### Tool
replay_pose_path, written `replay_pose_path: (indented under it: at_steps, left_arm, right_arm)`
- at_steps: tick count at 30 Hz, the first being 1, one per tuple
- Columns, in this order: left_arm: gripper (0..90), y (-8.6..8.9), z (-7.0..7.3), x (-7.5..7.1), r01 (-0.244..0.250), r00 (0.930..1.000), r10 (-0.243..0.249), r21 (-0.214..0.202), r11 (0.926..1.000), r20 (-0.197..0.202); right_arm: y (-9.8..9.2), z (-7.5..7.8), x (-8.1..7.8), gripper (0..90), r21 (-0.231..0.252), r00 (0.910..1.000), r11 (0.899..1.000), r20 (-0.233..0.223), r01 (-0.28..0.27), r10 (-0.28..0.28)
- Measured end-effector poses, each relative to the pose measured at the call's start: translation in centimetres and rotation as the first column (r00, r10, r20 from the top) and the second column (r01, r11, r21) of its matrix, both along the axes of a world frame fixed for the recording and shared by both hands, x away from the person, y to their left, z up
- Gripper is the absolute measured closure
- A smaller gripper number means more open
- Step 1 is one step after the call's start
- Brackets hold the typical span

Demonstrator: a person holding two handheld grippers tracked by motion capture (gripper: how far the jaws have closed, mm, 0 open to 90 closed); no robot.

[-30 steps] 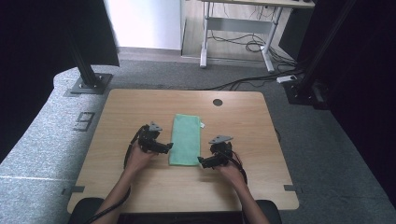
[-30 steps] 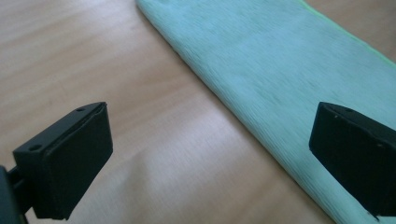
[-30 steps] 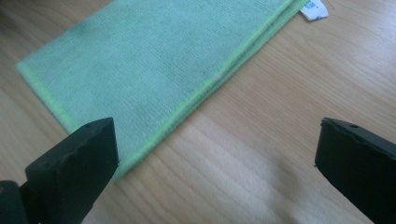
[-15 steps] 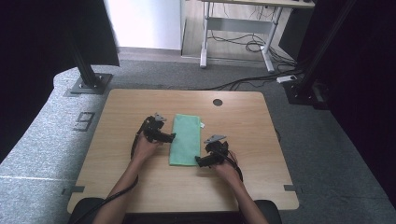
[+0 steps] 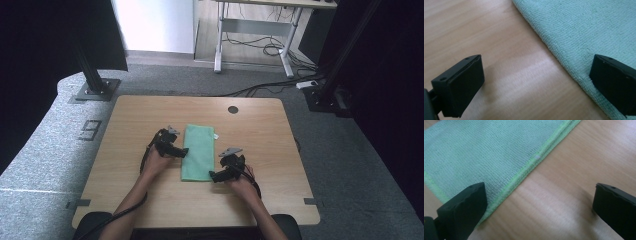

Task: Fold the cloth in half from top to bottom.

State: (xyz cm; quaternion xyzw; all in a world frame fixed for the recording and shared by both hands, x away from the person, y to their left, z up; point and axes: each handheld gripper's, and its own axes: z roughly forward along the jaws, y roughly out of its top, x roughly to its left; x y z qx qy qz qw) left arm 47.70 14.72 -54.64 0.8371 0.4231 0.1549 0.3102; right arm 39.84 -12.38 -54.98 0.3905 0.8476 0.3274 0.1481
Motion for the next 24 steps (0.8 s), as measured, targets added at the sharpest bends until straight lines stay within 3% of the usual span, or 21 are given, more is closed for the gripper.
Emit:
replay_pose_path:
  at_steps: [18, 24]
  left_arm:
    - [3.8, 1.0, -0.2, -6.4, 0.022, 0.9997, -0.022, -0.024, 0.9995, 0.013]
    - [3.5, 1.0, -0.2, -6.6, 0.017, 0.9998, -0.017, -0.028, 0.9995, 0.012]
  right_arm:
    - [0.5, 0.1, -5.2, 2.1, 0.0, 0.9949, 0.995, -0.01, -0.101, 0.101]
    - [0.7, 0.5, -5.3, 7.5, -0.008, 0.9894, 0.99, -0.028, -0.143, 0.143]
